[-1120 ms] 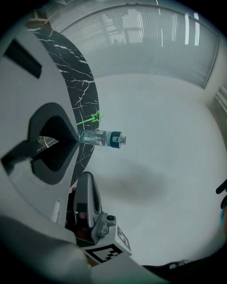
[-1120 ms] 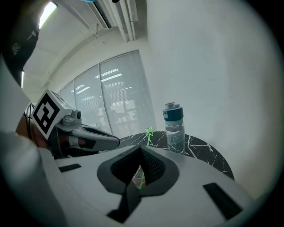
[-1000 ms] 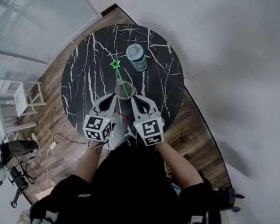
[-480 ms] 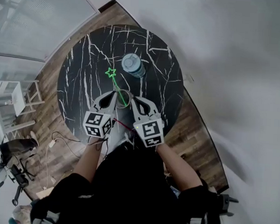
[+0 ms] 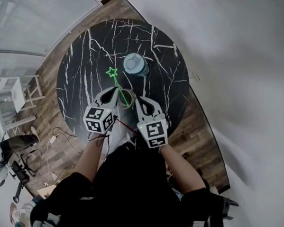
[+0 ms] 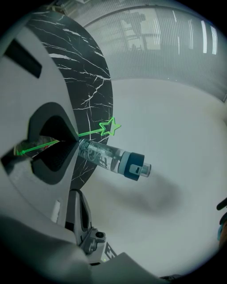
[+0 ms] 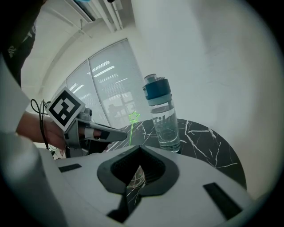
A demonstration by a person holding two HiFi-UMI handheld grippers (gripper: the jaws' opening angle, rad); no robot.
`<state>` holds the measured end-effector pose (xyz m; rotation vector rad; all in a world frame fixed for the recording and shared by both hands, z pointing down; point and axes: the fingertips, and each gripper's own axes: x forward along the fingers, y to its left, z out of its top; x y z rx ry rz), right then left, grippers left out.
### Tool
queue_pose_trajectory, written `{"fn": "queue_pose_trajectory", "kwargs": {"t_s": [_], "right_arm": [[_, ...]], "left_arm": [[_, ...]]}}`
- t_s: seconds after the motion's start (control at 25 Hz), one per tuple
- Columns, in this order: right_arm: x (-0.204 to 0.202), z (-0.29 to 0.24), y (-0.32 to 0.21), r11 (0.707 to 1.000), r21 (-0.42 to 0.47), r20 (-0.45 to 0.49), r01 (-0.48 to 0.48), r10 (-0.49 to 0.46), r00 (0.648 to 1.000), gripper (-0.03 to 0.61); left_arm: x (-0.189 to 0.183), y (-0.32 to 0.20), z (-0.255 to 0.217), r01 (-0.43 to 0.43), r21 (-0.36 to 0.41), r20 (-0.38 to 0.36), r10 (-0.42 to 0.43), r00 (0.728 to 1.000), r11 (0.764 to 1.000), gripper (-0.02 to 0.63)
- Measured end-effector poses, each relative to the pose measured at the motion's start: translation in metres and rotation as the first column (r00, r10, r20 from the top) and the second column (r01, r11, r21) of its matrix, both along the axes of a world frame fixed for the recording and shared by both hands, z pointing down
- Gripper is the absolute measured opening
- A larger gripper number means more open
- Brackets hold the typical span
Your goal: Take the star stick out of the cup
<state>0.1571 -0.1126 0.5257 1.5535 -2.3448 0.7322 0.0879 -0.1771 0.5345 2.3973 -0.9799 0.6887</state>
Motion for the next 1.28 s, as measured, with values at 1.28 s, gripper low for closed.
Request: {"fn": "queue_pose_trajectory", "kwargs": {"t_s": [1.28], "right_arm": [[0.004,-0.004,0.017,1.000,-0.003,-0.003,-0.014,0.014,1.000,-0.003]], "left_arm": [[-0.004,-0.029,-0.050,0.074,0.050,-0.240,-0.060,0.969,0.996,0.006]]}}
